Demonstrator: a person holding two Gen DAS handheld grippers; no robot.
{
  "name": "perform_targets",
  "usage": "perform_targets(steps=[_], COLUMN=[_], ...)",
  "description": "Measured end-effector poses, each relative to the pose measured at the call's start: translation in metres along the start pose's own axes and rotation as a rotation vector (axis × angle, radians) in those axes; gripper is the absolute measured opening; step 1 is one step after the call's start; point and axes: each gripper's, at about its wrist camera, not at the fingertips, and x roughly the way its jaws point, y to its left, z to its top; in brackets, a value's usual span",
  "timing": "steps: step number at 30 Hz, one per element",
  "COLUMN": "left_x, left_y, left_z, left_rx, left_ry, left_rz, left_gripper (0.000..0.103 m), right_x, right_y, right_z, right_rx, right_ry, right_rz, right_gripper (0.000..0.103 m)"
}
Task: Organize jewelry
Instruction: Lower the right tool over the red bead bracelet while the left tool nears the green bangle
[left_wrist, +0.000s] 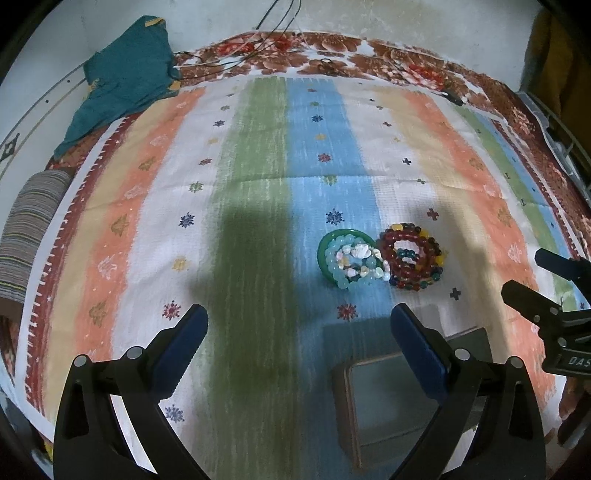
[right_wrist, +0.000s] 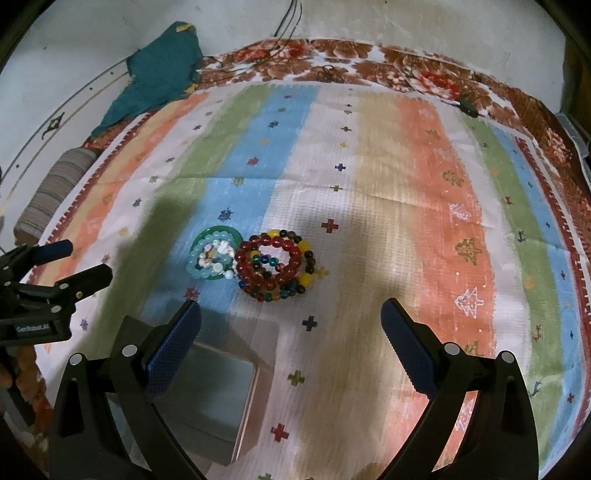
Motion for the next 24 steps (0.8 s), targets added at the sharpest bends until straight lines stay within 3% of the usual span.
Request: perform_targets(steps=[24], left_x=[0.037], left_y=[-0.017], left_z=[0.018], left_rx=[0.081], left_ry=[0.046], left_rz=[-0.054], left_gripper=[0.096], right_x=[0.060], right_y=[-0.007], right_z=[0.029], right_rx=[0.053], right_ry=[0.087], right_rz=[-0.031], right_gripper=[0.098])
